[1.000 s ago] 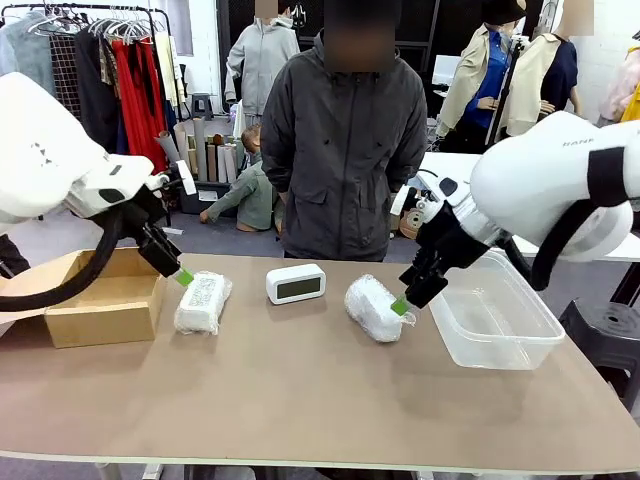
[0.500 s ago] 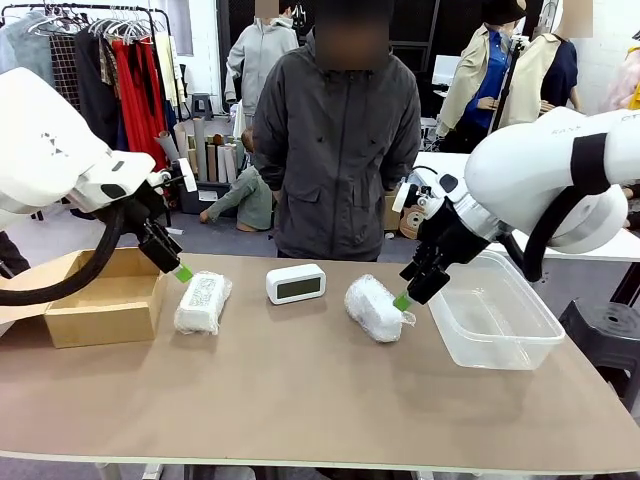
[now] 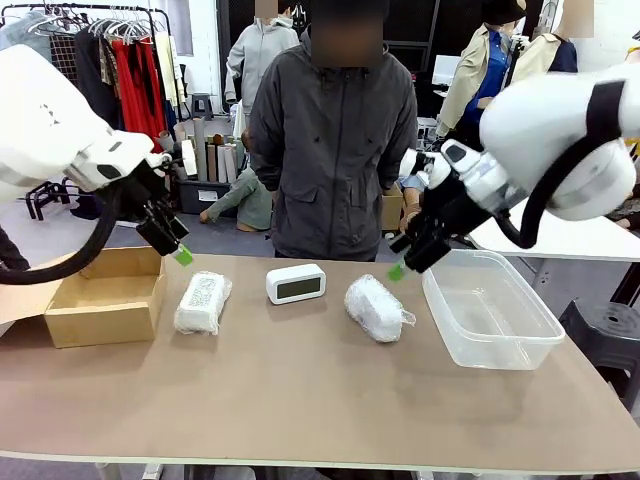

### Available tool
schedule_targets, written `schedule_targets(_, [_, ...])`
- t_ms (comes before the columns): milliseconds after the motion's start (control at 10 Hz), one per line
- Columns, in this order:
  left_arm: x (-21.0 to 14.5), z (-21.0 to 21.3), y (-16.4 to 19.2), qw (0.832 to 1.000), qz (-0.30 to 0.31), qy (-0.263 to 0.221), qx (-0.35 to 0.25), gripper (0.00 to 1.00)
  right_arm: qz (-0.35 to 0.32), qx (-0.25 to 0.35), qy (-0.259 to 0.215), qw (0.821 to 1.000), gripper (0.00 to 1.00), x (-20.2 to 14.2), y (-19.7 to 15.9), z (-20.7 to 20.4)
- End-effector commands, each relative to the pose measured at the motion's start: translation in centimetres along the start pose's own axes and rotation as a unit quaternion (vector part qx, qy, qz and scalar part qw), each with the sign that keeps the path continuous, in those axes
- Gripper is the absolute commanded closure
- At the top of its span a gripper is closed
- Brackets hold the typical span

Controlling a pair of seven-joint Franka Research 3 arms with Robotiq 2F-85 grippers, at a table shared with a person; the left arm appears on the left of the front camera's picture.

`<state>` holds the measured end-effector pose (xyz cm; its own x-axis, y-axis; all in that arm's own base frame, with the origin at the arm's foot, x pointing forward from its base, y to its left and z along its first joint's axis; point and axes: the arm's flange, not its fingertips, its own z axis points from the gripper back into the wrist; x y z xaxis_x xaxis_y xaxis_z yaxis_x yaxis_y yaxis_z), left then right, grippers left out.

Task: Separate and place wrapped and unwrapped clocks.
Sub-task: Pick up the Digital clock indicated by the person.

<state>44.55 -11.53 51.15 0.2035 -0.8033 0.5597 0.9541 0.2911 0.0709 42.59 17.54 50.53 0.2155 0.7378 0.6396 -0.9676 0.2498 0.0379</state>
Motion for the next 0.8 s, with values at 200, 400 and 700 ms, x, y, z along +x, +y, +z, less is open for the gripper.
schedule_targets(200, [0.1,2.5,3.8,0.994,-0.082,-0.06,-0.044,0.0,0.029,0.062,-0.073,0.995,0.0,1.0,-4.5,3.2])
schedule_targets(400, [0.0,3.8,4.7,0.99,-0.078,-0.107,-0.053,0.0,0.051,0.079,-0.076,0.993,0.0,1.0,-5.8,5.5])
schedule_targets(700, [-0.4,4.6,6.4,0.99,-0.041,-0.113,-0.069,0.0,0.093,0.071,-0.087,0.989,0.0,1.0,-6.7,7.7])
